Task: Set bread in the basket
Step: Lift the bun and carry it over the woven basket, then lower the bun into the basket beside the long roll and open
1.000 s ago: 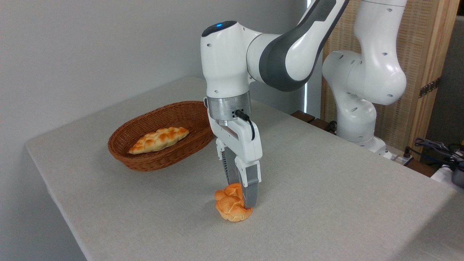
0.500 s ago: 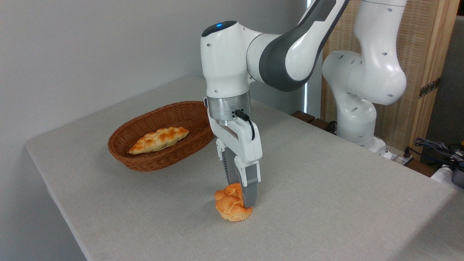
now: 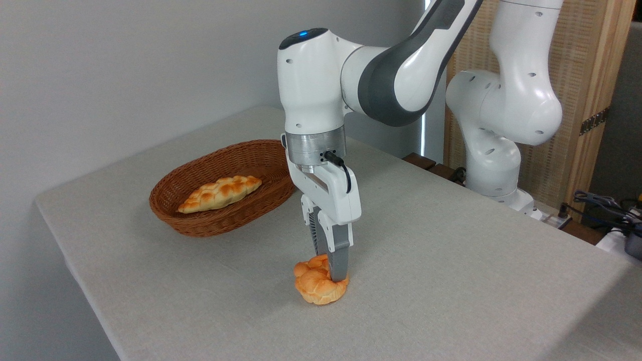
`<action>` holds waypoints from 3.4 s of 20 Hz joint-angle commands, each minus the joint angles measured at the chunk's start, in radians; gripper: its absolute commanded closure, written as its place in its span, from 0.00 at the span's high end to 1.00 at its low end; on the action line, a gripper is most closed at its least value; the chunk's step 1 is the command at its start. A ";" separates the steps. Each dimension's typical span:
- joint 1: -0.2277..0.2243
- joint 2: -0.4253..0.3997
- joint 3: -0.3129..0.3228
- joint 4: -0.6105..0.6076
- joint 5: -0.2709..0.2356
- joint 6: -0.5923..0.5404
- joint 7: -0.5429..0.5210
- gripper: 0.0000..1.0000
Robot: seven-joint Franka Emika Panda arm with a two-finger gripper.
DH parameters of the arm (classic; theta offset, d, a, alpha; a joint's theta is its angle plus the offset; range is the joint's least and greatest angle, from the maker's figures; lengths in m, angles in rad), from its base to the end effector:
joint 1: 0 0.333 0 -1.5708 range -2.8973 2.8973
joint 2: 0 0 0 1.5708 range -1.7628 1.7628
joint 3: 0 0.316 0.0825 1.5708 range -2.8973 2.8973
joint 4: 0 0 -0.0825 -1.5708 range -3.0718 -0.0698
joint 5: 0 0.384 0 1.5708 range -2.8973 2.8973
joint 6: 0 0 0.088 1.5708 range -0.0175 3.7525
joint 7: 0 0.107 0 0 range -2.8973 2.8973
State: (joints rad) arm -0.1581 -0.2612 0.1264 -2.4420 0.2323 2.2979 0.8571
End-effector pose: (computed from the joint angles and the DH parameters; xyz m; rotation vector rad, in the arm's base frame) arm 0.4605 -0.0091 0.4106 -2.5692 1.4638 -0.0702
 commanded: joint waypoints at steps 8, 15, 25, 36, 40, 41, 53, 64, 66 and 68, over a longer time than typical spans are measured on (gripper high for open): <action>-0.044 -0.084 -0.010 0.127 -0.249 -0.130 -0.013 0.47; -0.051 -0.084 -0.238 0.241 -0.271 -0.337 -0.268 0.47; -0.077 -0.078 -0.448 0.264 -0.387 -0.319 -0.636 0.56; -0.081 -0.026 -0.481 0.259 -0.498 -0.275 -0.636 0.84; -0.101 -0.013 -0.479 0.250 -0.495 -0.265 -0.632 0.90; -0.103 -0.012 -0.481 0.247 -0.493 -0.265 -0.632 0.94; -0.097 -0.021 -0.427 0.247 -0.412 -0.273 -0.547 1.00; -0.093 -0.015 -0.119 0.466 -0.271 -0.481 -0.316 1.00; -0.093 0.022 -0.071 0.532 -0.258 -0.524 -0.279 1.00; -0.092 0.068 -0.031 0.607 -0.257 -0.551 -0.276 1.00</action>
State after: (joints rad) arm -0.2403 -0.2769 0.0372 -1.9632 -0.0403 1.8104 0.5568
